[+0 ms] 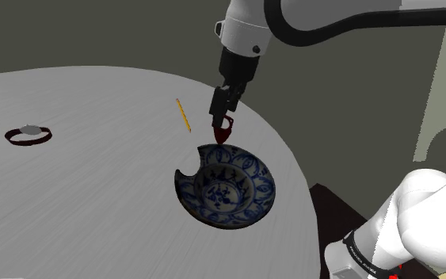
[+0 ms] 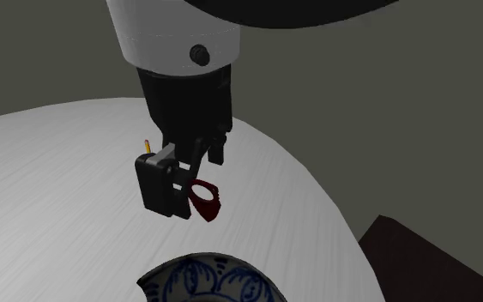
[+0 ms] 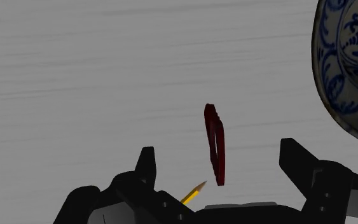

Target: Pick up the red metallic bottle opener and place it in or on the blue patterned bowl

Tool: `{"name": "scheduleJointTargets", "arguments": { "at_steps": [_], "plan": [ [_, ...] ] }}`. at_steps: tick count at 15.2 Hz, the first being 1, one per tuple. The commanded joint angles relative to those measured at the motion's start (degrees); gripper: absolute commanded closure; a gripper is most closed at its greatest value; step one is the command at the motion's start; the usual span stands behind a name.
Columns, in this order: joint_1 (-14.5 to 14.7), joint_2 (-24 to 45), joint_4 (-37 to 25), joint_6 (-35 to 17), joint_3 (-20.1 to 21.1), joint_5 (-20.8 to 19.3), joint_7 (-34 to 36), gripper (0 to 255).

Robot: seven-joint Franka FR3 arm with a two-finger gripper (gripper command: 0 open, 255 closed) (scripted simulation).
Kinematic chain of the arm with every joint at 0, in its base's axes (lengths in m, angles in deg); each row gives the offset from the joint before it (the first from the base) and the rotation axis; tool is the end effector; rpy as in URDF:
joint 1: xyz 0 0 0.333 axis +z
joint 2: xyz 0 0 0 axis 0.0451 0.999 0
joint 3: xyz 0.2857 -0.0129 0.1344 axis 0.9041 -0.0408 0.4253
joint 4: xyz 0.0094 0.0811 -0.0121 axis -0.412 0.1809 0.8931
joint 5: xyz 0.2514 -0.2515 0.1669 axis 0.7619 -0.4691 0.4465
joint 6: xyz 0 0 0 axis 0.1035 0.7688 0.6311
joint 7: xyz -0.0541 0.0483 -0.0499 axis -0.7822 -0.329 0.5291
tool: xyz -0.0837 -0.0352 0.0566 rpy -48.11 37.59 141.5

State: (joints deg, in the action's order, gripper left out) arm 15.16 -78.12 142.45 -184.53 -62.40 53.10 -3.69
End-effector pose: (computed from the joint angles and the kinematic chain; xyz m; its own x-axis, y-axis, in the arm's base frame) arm 0.4180 0.2698 0.5451 0.8735 0.4845 0.0475 0.4852 -0.8744 -0.0027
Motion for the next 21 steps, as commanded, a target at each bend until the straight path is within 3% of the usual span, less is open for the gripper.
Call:
{"name": "scheduleJointTargets", "arguments": {
  "at_steps": [1,10,11,21],
  "plan": [
    [0.07,0.39,1.24,-1.65,0.20,-0.06,0.16,0],
    [0.09,0.57,2.27,-2.86,0.27,-0.07,0.19,0],
    [0.09,0.57,2.27,-2.86,0.27,-0.07,0.19,255],
    [0.08,0.50,1.58,-2.09,0.23,-0.07,0.18,255]
  ]
}}
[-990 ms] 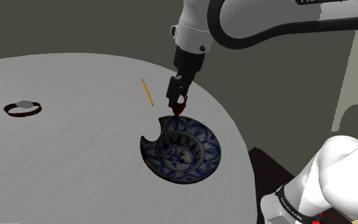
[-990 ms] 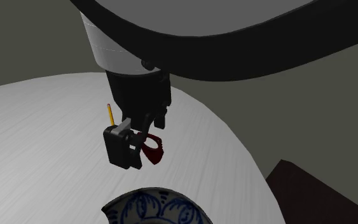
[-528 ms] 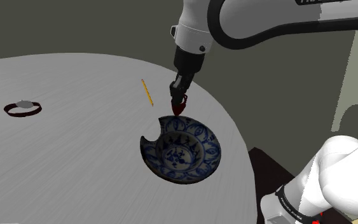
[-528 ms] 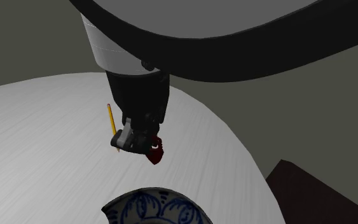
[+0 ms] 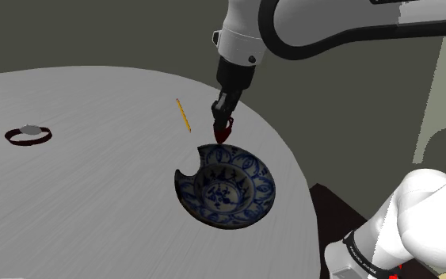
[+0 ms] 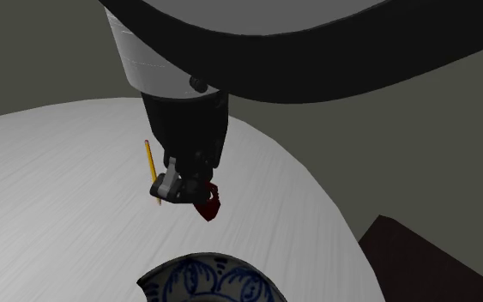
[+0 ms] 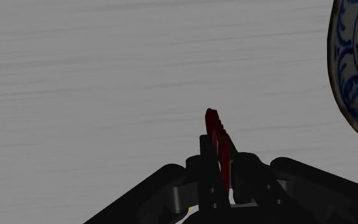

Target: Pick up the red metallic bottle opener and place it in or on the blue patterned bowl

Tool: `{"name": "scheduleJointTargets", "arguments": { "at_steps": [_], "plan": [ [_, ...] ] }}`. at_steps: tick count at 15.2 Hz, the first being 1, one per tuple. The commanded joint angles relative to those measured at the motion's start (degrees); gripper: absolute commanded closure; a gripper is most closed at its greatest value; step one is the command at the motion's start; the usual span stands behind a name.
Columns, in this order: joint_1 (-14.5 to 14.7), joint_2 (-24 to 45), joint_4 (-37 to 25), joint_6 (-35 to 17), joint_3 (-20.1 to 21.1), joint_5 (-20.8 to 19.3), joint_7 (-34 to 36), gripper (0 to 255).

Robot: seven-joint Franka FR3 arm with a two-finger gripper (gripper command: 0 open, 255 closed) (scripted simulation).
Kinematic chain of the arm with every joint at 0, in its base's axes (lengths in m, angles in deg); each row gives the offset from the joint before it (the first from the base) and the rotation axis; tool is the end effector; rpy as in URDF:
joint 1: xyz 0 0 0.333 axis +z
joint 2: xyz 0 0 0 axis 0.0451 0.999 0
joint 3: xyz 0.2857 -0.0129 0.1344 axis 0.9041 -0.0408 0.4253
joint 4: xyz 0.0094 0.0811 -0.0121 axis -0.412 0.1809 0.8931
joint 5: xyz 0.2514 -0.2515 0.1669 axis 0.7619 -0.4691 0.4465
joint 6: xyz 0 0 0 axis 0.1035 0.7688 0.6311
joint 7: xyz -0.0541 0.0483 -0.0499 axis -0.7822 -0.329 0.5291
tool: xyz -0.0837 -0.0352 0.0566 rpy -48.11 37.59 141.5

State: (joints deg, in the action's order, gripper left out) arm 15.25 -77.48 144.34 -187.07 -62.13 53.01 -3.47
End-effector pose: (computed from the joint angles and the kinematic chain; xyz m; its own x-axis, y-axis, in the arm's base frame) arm 0.4196 0.2722 0.5279 0.8733 0.4848 0.0479 0.4855 -0.8743 -0.0030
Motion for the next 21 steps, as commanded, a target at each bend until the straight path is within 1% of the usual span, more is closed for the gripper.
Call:
{"name": "scheduleJointTargets", "arguments": {
  "at_steps": [1,11,21],
  "plan": [
    [-0.03,-0.20,-1.02,1.21,-0.09,0.02,-0.04,255],
    [-0.22,-0.03,-8.89,8.92,-0.37,-0.21,0.10,255],
    [-0.40,1.47,-18.18,16.76,-0.41,-0.73,0.53,255]
  ]
}}
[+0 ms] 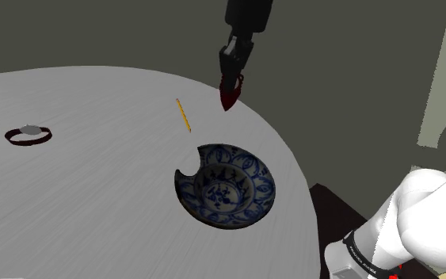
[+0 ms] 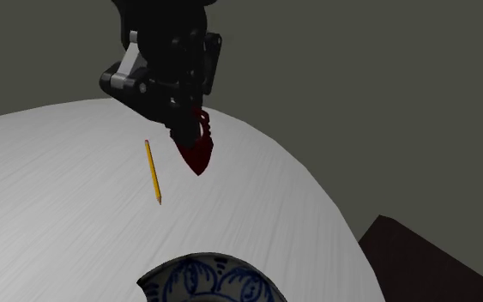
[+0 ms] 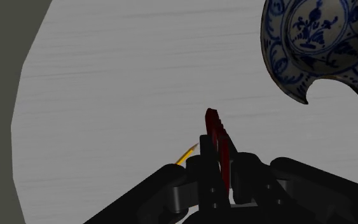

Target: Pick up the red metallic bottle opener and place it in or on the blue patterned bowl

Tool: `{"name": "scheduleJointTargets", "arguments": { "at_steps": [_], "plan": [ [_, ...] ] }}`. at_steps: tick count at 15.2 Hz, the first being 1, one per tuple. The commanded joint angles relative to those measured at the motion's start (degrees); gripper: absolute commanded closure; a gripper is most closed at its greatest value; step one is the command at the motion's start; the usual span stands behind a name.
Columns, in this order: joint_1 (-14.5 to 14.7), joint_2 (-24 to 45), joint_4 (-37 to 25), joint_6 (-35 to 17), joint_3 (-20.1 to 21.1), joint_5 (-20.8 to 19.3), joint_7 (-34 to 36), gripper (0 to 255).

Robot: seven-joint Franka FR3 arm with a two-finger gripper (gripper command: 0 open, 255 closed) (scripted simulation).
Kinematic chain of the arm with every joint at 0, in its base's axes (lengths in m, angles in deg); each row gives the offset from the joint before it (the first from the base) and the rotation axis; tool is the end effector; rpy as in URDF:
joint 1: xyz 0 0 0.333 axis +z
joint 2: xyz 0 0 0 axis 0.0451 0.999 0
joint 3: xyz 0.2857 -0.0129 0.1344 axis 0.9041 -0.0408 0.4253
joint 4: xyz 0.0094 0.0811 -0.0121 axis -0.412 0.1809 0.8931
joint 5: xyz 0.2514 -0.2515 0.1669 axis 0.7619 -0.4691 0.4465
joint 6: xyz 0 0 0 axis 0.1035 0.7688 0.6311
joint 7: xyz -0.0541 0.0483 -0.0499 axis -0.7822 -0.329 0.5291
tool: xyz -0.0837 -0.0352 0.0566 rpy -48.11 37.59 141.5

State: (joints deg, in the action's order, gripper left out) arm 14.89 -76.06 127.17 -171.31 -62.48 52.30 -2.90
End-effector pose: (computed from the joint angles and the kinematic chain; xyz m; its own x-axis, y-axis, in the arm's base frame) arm 0.4200 0.2729 0.6355 0.8733 0.4847 0.0485 0.4854 -0.8743 -0.0029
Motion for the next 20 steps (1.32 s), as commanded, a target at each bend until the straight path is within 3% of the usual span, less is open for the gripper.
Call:
{"name": "scheduleJointTargets", "arguments": {
  "at_steps": [1,7,20],
  "plan": [
    [-0.05,0.28,-2.04,1.80,-0.04,-0.10,0.02,255],
    [-0.10,1.91,-8.29,6.49,0.10,-0.58,0.44,255],
    [6.08,-4.62,-6.98,10.42,9.61,3.15,16.31,255]
  ]
}}
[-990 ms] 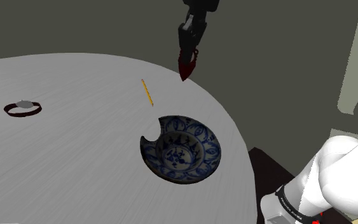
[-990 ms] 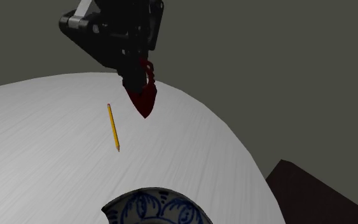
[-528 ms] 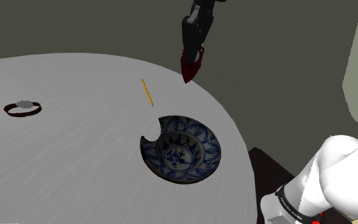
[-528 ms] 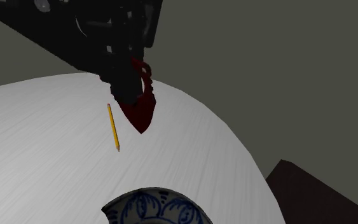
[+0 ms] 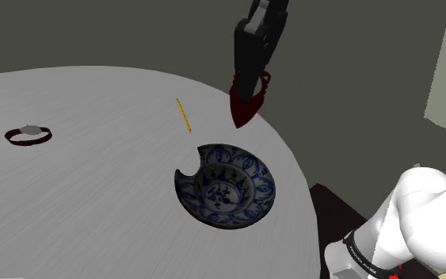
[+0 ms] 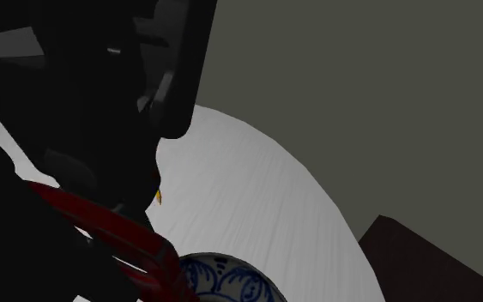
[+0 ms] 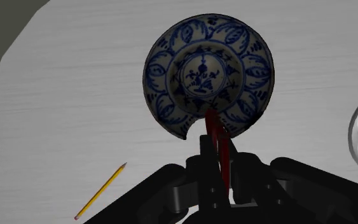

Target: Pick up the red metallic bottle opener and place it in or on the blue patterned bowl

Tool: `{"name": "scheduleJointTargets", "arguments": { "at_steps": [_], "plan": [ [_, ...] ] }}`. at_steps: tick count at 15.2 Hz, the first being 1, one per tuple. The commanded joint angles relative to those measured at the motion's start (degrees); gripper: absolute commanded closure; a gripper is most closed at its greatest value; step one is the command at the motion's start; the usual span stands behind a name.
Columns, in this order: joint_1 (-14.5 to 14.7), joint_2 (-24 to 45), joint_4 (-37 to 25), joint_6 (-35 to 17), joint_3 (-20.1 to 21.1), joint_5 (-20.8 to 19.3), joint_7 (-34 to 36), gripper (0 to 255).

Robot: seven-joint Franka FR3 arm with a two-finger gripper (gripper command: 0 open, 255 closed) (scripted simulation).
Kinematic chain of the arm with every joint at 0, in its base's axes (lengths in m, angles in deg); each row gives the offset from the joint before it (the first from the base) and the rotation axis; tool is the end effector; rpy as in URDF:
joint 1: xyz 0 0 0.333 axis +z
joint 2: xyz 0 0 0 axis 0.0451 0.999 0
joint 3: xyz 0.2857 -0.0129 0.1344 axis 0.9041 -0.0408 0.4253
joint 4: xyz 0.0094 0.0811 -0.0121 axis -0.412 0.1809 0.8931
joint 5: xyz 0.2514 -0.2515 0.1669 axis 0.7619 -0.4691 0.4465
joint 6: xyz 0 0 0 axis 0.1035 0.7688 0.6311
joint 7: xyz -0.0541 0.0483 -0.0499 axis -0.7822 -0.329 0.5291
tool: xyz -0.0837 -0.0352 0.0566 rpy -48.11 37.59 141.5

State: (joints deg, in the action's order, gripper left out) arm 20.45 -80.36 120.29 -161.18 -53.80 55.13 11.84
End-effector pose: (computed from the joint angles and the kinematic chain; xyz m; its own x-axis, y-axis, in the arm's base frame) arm 0.2926 0.3617 0.6997 0.8725 0.4863 0.0483 0.4869 -0.8734 -0.0026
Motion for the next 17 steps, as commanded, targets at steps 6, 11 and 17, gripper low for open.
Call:
{"name": "scheduleJointTargets", "arguments": {
  "at_steps": [6,11,17],
  "plan": [
    [0.88,-2.22,5.51,-3.59,0.95,1.13,1.36,255],
    [1.14,-3.67,10.75,-7.47,0.86,1.74,0.86,255],
    [1.46,-4.92,16.50,-12.06,0.97,2.35,0.41,255]
  ]
}}
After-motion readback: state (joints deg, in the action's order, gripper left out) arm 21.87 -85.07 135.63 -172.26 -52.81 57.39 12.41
